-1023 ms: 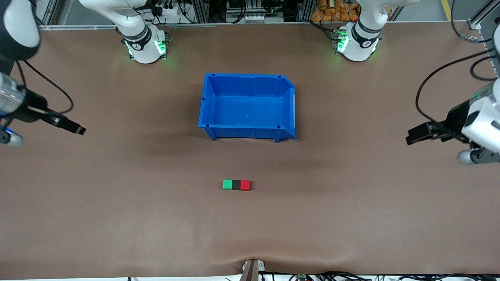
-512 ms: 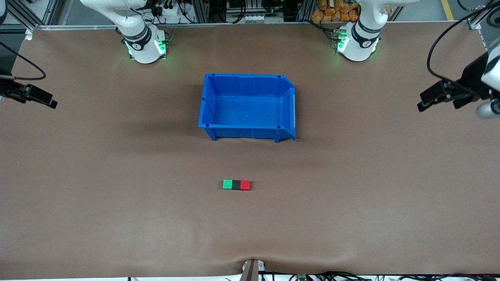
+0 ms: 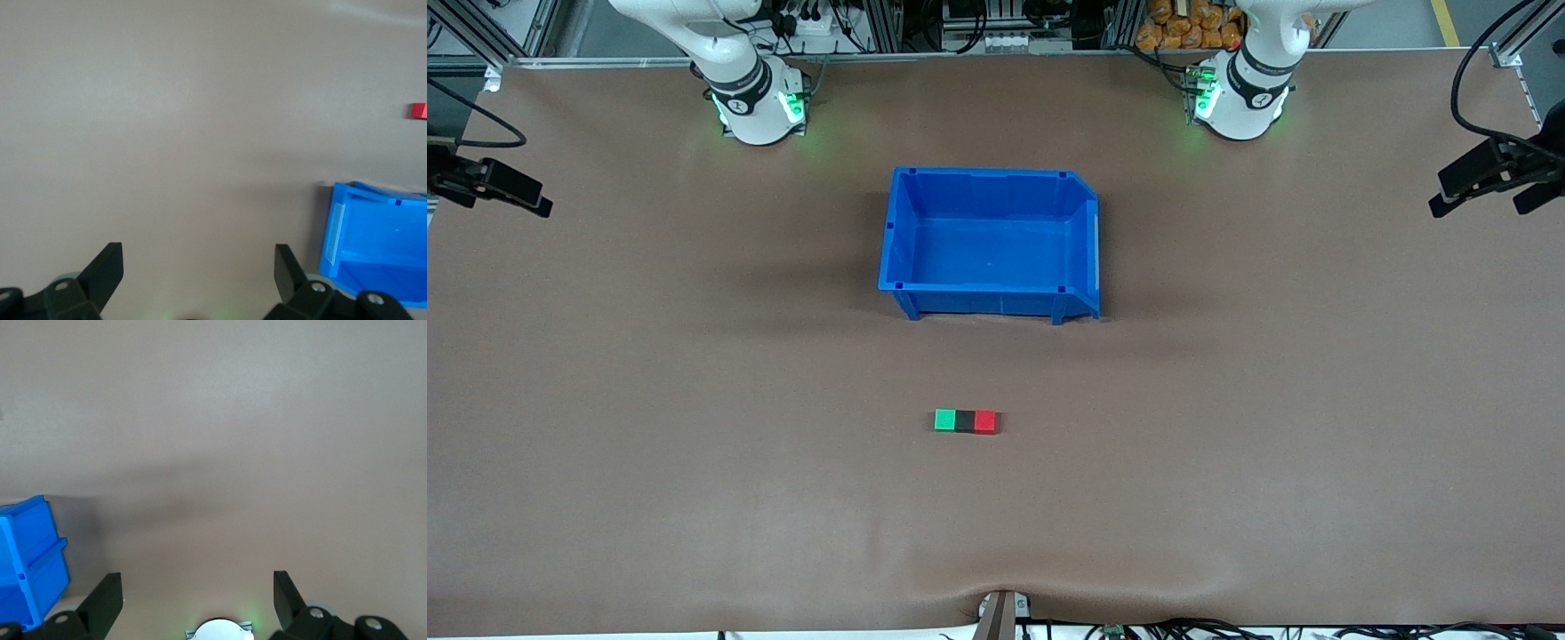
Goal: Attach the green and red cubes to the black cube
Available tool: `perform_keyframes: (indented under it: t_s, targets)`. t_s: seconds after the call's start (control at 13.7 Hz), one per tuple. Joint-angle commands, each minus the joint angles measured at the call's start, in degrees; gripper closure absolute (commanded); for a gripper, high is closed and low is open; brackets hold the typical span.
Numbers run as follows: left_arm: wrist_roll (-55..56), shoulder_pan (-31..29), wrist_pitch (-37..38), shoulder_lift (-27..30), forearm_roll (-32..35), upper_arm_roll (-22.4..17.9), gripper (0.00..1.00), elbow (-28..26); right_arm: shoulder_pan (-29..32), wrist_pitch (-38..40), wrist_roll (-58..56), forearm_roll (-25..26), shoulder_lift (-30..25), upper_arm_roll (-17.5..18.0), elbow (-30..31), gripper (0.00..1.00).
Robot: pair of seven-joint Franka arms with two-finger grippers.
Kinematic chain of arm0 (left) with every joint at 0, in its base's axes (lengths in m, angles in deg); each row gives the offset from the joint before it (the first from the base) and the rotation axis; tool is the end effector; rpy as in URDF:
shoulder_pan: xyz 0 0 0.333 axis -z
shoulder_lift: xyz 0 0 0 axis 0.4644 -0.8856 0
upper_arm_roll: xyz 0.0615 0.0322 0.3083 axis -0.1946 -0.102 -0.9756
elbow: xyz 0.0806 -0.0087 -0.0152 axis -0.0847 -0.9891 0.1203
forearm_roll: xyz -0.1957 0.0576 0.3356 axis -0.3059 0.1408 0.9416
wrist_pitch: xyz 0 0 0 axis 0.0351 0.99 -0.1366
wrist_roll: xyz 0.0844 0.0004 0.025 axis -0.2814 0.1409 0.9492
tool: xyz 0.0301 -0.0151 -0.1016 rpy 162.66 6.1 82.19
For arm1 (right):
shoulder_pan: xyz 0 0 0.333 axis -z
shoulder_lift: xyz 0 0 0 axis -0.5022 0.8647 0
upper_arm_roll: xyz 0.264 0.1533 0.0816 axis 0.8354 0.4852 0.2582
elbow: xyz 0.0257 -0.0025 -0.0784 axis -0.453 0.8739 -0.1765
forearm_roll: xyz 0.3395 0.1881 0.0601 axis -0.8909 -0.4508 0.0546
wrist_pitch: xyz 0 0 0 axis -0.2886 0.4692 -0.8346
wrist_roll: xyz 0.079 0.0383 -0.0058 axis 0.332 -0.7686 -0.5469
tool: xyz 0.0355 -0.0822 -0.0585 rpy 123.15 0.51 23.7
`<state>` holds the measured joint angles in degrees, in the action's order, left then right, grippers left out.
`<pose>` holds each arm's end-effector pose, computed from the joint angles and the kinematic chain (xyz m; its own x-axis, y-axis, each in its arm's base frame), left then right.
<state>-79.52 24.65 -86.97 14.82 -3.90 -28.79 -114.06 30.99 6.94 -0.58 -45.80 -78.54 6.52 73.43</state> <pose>0.5340 -0.0158 0.6791 0.9976 0.0525 0.0459 0.0518 -0.9985 0.0165 0.5178 -0.0466 0.6310 0.9834 -0.1429 -0.1117 -0.1421 -0.9897 0.0150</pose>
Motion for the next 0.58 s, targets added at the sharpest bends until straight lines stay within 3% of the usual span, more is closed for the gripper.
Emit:
perform_keyframes:
  t_s: [0.0,0.51]
  targets:
    - [-4.6,-0.5,-2.7,3.8,0.8,0.3,0.0,-4.9,1.2,0.7,-0.9,-1.9,0.1,0.5,-1.0,0.0]
    - [-7.5,-0.6,-2.3,-0.7,1.0,0.1,0.0,0.6,1.4,1.0,-4.1,-2.8,0.1,0.1,-2.7,0.0]
